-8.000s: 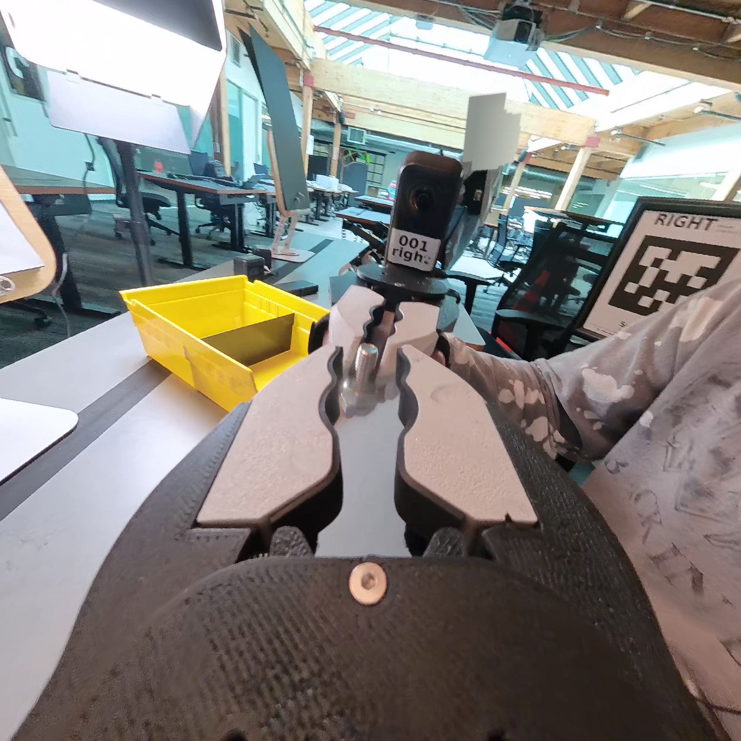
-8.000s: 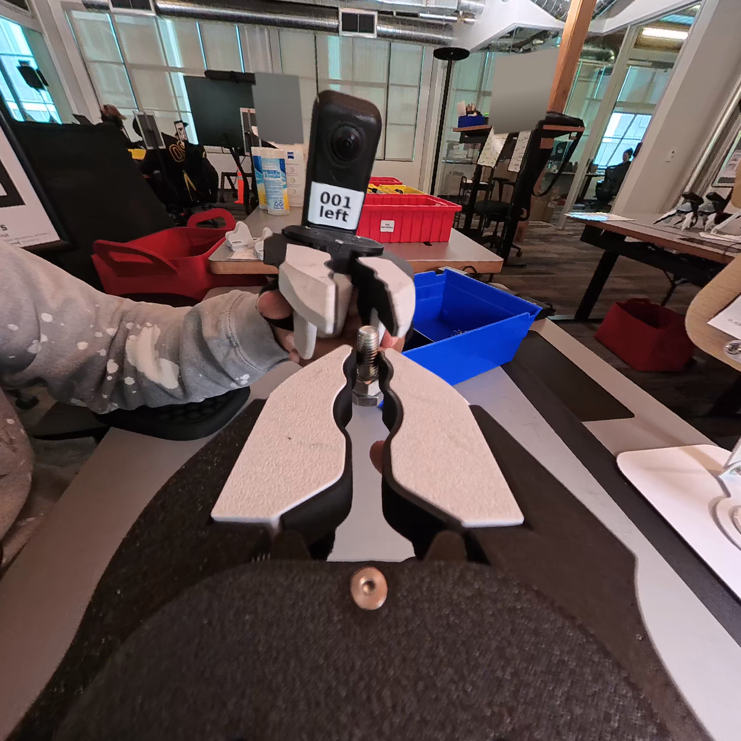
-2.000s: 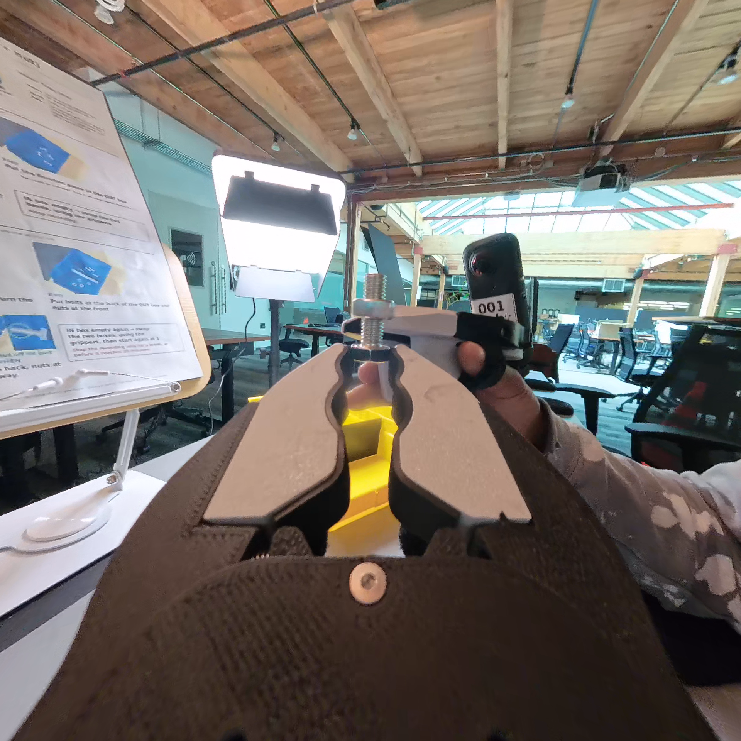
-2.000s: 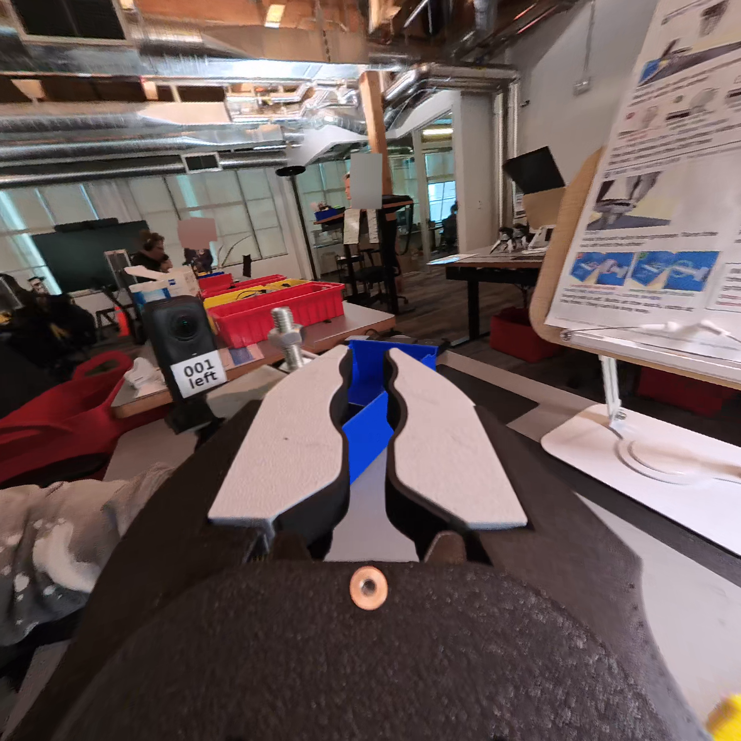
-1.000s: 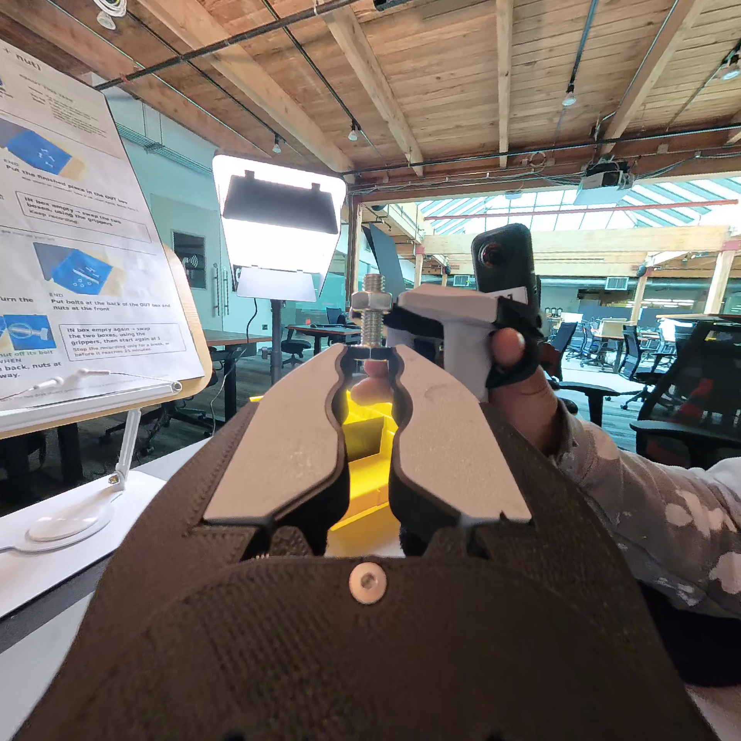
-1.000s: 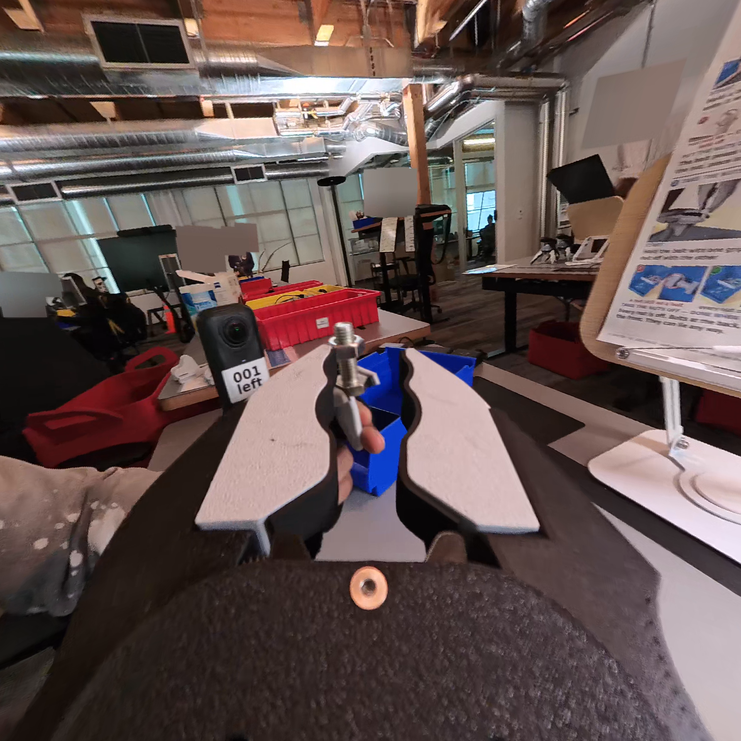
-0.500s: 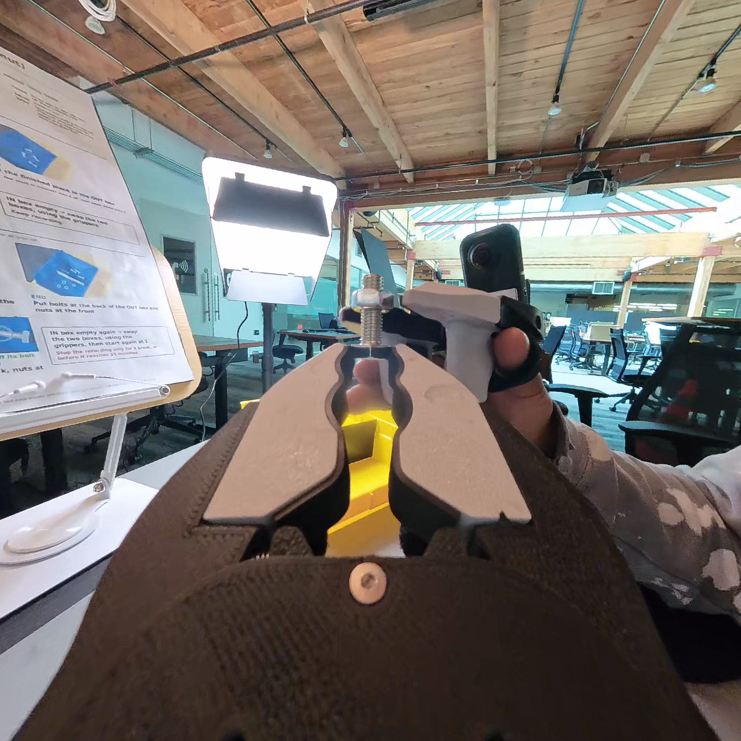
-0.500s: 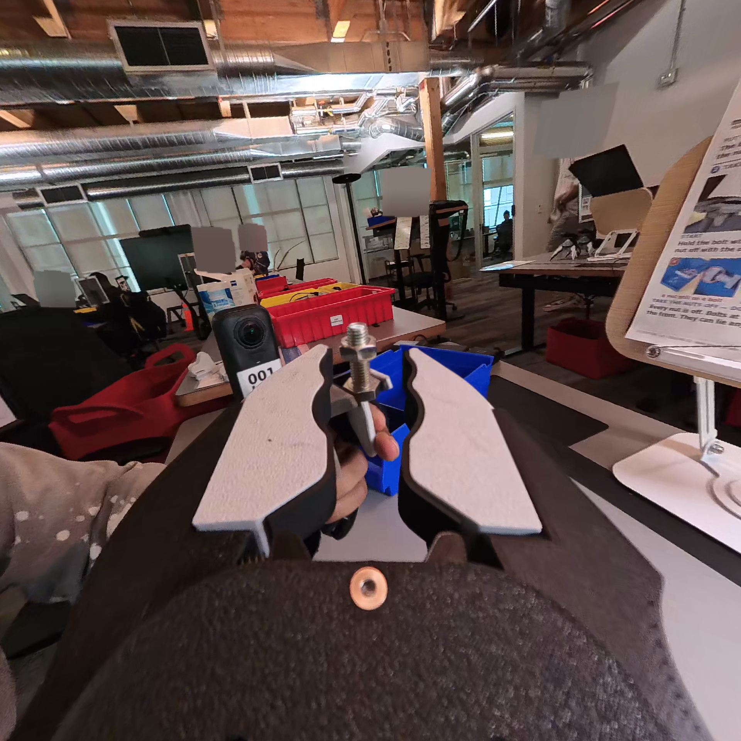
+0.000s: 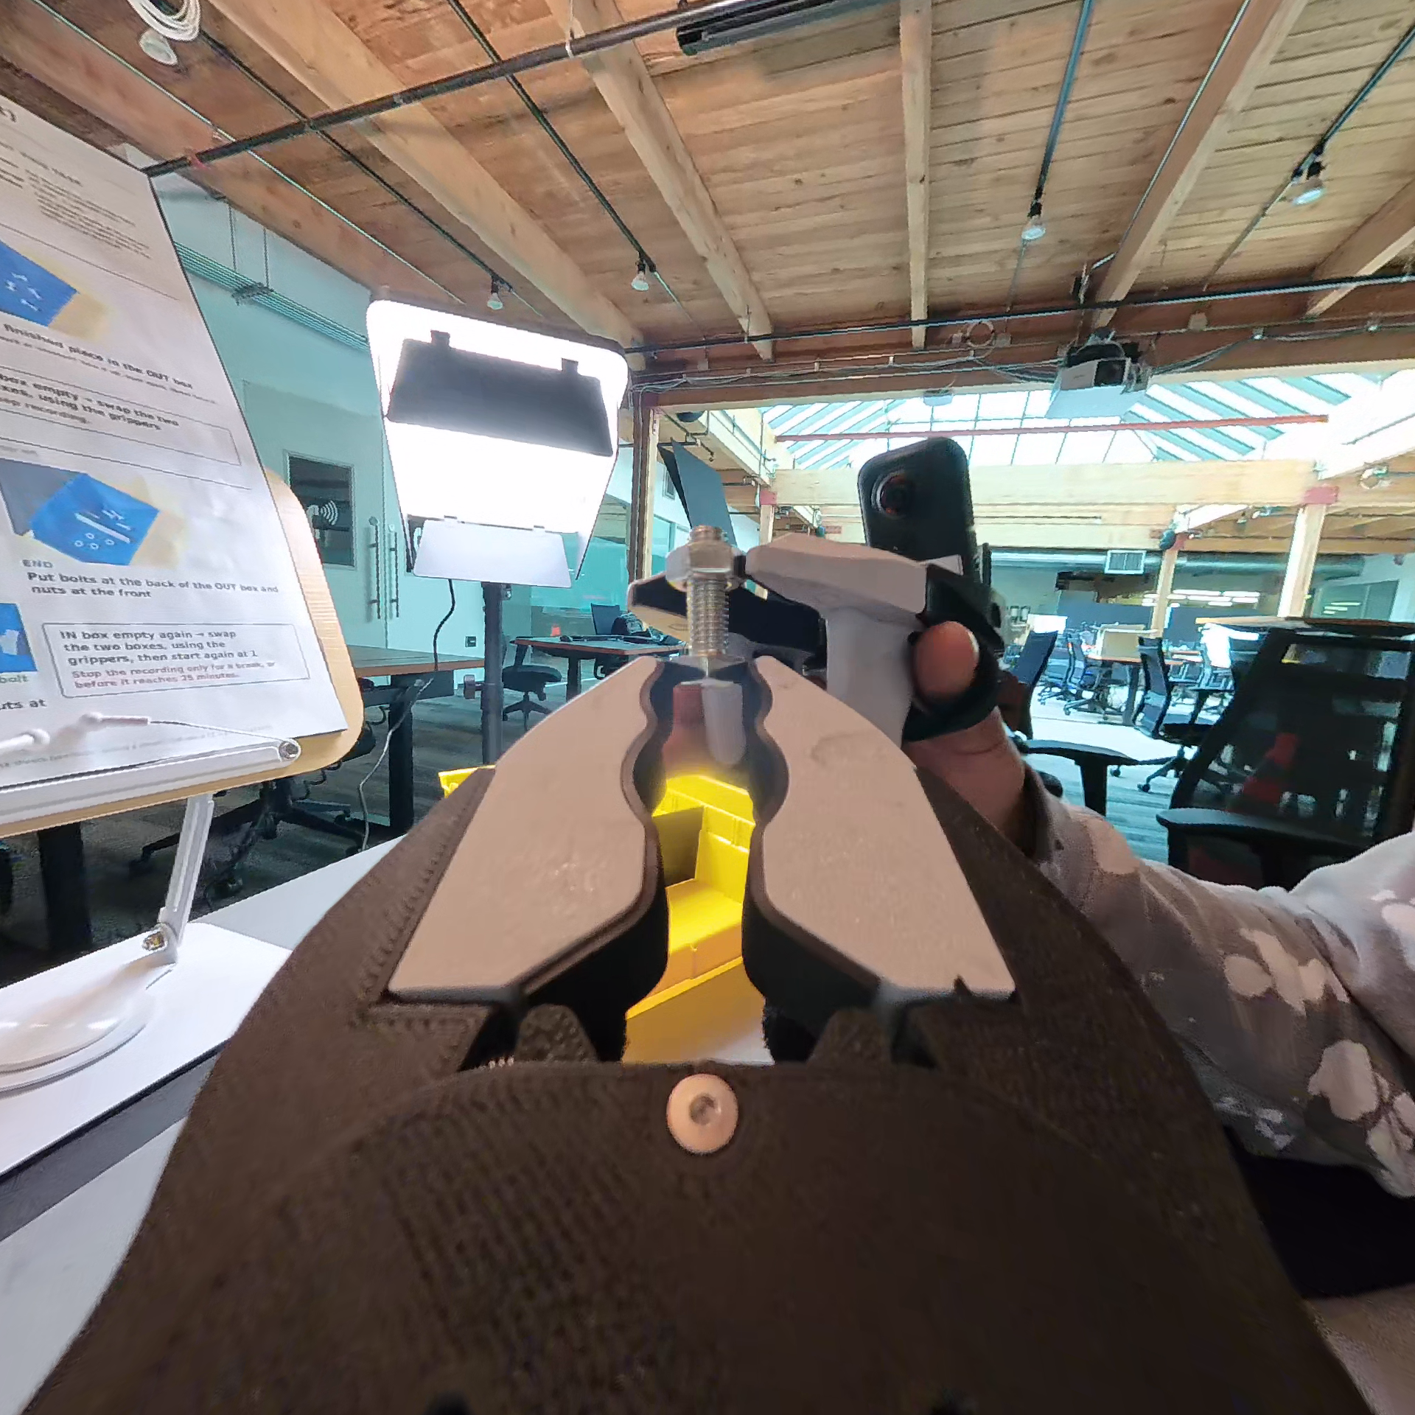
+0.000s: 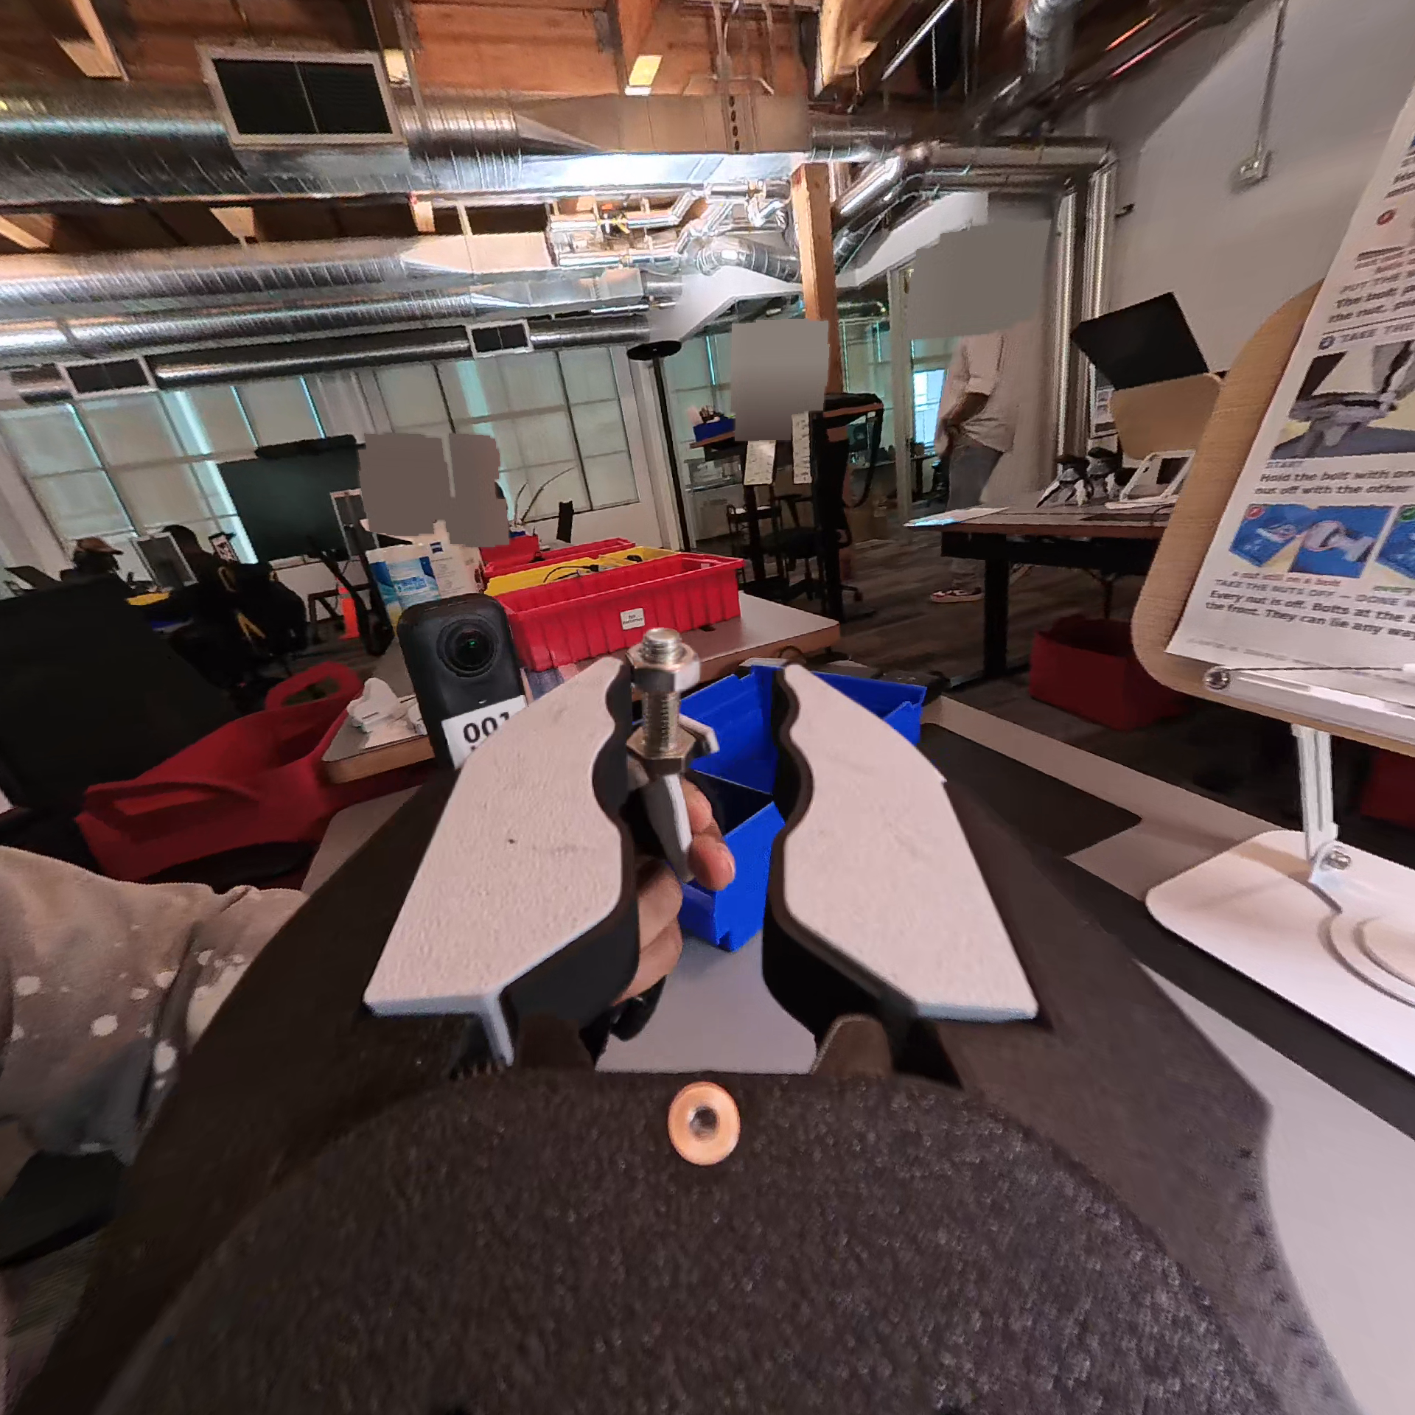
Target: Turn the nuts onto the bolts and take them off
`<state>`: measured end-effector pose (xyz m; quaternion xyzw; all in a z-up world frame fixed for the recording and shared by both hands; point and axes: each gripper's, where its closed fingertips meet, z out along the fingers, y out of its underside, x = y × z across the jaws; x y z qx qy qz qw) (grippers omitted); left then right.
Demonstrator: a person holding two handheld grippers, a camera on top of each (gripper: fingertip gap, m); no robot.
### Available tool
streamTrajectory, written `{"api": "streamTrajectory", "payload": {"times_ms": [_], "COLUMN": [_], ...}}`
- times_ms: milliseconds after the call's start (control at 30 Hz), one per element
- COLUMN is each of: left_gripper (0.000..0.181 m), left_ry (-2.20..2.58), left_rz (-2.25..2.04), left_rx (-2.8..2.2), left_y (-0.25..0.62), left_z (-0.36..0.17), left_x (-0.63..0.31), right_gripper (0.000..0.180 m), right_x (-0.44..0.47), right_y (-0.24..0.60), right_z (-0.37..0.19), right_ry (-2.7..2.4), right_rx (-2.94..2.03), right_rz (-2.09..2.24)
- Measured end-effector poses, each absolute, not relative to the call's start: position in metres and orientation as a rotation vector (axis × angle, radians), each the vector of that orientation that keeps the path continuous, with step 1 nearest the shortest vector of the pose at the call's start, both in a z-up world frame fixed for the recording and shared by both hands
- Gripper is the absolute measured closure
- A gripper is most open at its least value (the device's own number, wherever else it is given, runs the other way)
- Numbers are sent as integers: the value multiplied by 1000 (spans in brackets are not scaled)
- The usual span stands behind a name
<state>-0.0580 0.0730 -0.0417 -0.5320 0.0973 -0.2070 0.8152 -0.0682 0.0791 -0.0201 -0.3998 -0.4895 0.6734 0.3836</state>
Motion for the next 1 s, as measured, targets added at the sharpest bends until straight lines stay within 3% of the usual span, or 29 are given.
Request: {"api": "streamTrajectory", "payload": {"times_ms": [67, 300, 433, 500, 767, 867, 1000], "left_gripper": [163, 162, 163, 163, 163, 163, 163], "left_ry": [206, 206, 207, 195, 226, 246, 282], "left_rz": [-476, -464, -487, -519, -526, -545, -598], "left_rx": [-1093, -1114, -1116, -1078, -1100, -1114, -1170], "left_y": [68, 72, 72, 68, 72, 74, 78], "left_z": [-36, -42, -43, -38, -45, -48, -55], "left_x": [-61, -62, -59, -64, -58, -52, -45], "right_gripper": [164, 147, 148, 165, 146, 159, 160], "right_x": [-67, -67, -69, -69, -67, -66, -62], "right_y": [97, 76, 80, 95, 74, 72, 72], "right_z": [-19, -19, -22, -23, -22, -22, -28], "right_ry": [-1184, -1251, -1249, -1208, -1267, -1284, -1392], "right_rx": [-1059, -1004, -1005, -1050, -994, -974, -944], "right_rz": [1694, 1755, 1740, 1728, 1828, 1814, 1729]}}
